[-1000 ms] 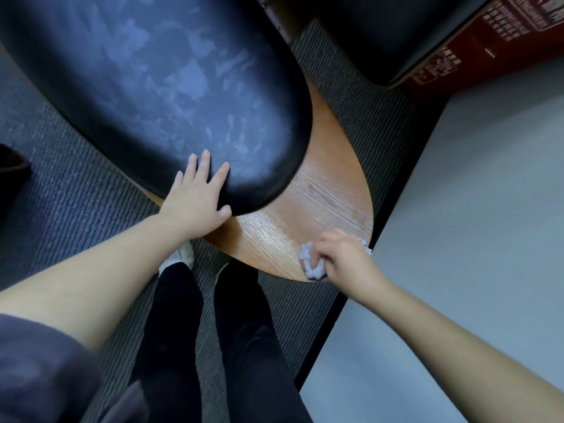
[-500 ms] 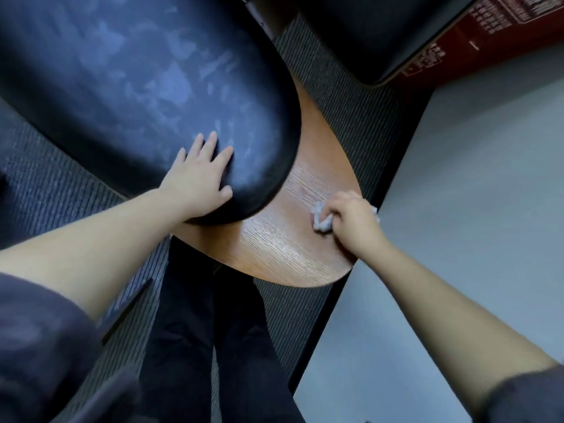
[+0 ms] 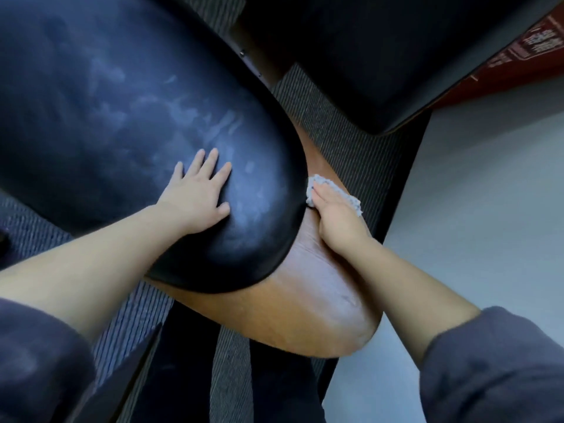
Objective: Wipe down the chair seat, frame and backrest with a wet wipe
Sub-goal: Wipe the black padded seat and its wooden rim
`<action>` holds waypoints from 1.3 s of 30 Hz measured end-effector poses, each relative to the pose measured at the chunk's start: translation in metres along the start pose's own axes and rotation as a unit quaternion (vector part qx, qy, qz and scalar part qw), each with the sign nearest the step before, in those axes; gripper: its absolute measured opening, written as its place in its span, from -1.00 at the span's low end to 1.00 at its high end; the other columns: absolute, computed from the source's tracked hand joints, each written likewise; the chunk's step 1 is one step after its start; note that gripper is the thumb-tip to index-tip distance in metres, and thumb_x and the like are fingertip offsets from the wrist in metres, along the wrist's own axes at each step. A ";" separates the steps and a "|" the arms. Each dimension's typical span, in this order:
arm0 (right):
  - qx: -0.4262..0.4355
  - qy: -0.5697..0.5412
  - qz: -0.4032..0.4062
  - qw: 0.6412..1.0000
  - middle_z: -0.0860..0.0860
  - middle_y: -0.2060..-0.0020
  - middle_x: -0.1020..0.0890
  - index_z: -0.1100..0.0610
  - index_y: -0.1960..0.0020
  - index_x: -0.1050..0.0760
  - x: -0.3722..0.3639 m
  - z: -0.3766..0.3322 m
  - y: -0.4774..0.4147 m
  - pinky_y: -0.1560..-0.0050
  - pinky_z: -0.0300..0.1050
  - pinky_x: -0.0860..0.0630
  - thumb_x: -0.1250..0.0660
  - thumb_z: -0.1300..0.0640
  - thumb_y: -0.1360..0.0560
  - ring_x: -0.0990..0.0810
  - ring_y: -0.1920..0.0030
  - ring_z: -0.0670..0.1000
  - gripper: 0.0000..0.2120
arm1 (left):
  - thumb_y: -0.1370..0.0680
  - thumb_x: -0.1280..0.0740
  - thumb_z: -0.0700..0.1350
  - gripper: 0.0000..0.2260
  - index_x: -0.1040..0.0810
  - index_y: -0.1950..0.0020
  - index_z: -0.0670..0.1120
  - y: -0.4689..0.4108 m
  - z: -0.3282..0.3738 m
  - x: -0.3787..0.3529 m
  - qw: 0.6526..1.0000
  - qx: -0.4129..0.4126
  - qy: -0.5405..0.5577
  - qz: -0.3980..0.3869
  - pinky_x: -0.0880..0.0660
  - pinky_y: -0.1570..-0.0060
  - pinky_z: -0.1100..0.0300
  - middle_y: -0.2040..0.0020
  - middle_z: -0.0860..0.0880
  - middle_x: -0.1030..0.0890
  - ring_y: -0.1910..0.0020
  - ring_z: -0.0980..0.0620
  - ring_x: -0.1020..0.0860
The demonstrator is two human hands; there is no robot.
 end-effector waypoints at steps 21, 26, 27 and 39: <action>0.232 -0.027 -0.024 0.972 0.00 -0.10 -0.66 0.13 -0.05 -0.67 0.041 0.059 -0.006 -0.25 -0.25 -0.35 -0.10 0.23 -0.43 -0.56 -0.13 0.05 -0.61 | -0.44 0.33 0.40 -0.25 0.44 -0.50 0.04 -0.027 -0.008 -0.025 0.996 0.020 -0.082 0.026 0.28 -0.42 -0.33 -0.52 -0.08 0.45 -0.53 -0.09 0.37; 0.076 -0.152 0.129 0.977 0.06 -0.19 -0.61 0.19 -0.15 -0.63 0.058 0.013 -0.052 -0.26 -0.55 -0.16 -0.14 0.49 -0.28 -0.50 -0.17 -0.02 -0.46 | -0.51 0.14 0.37 -0.27 0.21 -0.59 0.07 -0.017 -0.014 -0.016 0.996 0.013 -0.018 0.083 0.24 -0.47 -0.26 -0.58 -0.03 0.31 -0.56 -0.03 0.29; 0.042 -0.183 0.168 0.968 0.09 -0.22 -0.59 0.23 -0.18 -0.61 0.062 -0.003 -0.072 -0.25 -0.58 -0.14 -0.14 0.52 -0.30 -0.46 -0.18 -0.07 -0.46 | -0.52 0.13 0.36 -0.28 0.17 -0.60 0.05 -0.015 -0.019 -0.016 0.995 0.023 -0.019 0.100 0.23 -0.47 -0.26 -0.59 -0.04 0.28 -0.56 -0.05 0.27; 0.287 -0.109 0.108 0.946 0.07 -0.13 -0.63 0.17 -0.01 -0.65 0.006 -0.092 -0.057 -0.19 -0.12 -0.38 -0.10 0.37 -0.40 -0.54 -0.08 0.12 -0.61 | -0.62 -0.05 0.21 -0.40 -0.09 -0.59 -0.05 0.025 -0.101 -0.042 0.971 0.086 -0.045 0.218 0.08 -0.45 -0.28 -0.61 -0.13 0.01 -0.58 -0.13 0.03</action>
Point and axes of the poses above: each hand's wrist, its own y-axis away from the middle knuckle, its own x-axis out of the back of the hand, z = x × y, the point moved 1 cm from there along -y, towards the middle knuckle
